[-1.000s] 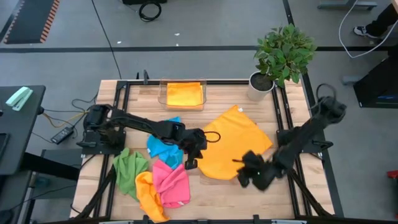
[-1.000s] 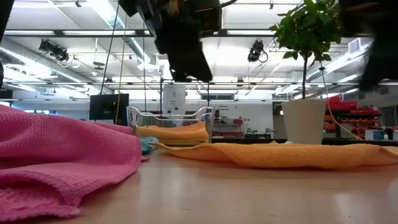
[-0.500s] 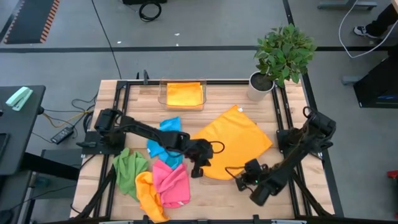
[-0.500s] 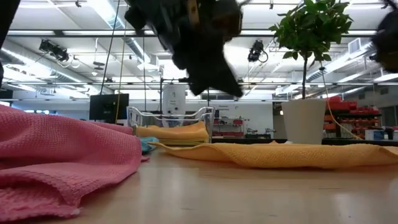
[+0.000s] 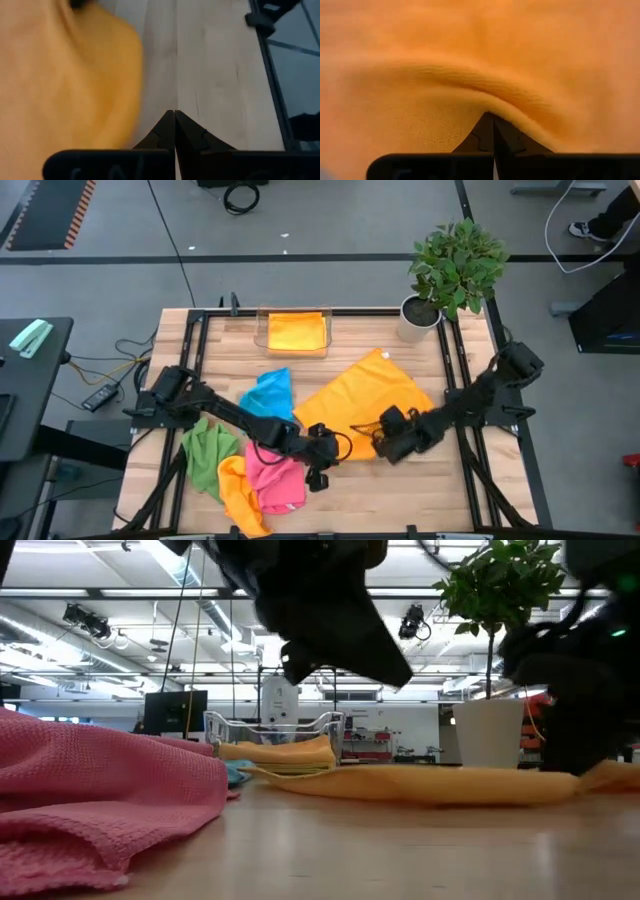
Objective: Fold microfiber towels
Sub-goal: Fold the orange microfiber towel
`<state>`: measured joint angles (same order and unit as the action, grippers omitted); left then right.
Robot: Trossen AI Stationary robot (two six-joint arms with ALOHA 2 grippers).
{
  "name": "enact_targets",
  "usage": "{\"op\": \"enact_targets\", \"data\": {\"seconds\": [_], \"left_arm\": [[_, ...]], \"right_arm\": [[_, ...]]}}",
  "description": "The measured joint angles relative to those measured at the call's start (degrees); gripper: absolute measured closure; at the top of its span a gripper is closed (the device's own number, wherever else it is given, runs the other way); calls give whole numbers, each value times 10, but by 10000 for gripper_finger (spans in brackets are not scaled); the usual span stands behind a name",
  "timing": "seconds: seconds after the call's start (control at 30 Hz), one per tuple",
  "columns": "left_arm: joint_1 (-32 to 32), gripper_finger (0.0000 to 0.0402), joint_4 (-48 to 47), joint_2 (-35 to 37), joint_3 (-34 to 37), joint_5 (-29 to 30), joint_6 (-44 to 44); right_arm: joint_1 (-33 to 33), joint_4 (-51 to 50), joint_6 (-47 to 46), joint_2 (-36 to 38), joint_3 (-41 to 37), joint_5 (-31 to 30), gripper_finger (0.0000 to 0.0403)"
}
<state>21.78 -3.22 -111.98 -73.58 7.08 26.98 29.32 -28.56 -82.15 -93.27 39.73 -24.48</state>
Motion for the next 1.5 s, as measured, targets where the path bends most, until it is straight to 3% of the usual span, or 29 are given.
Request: {"op": "enact_targets", "data": {"seconds": [0.17,0.27,0.4,0.57,0.77,0.97,1.1,1.27,1.5], "left_arm": [[19,396,1,-6,0,48,74],[23,396,1,-6,0,59,129],[38,393,12,-2,0,103,191],[53,395,44,-2,0,142,221],[67,389,41,-6,-6,138,39],[68,393,-144,-20,-127,136,-143],[55,378,-295,-71,-228,138,-255],[38,324,-399,-127,-267,138,-341],[15,212,-397,-150,-263,150,-400]], "right_arm": [[-92,-38,110,93,-6,49,403],[-111,-31,147,159,-3,115,403],[-80,-23,144,227,-3,138,403],[5,-4,149,229,-3,105,403],[82,-5,76,206,-3,36,403],[127,-1,31,205,-3,29,397],[148,0,-11,205,-2,-5,393],[156,11,-50,205,-2,-31,393],[156,25,-90,205,-2,-39,393]]}}
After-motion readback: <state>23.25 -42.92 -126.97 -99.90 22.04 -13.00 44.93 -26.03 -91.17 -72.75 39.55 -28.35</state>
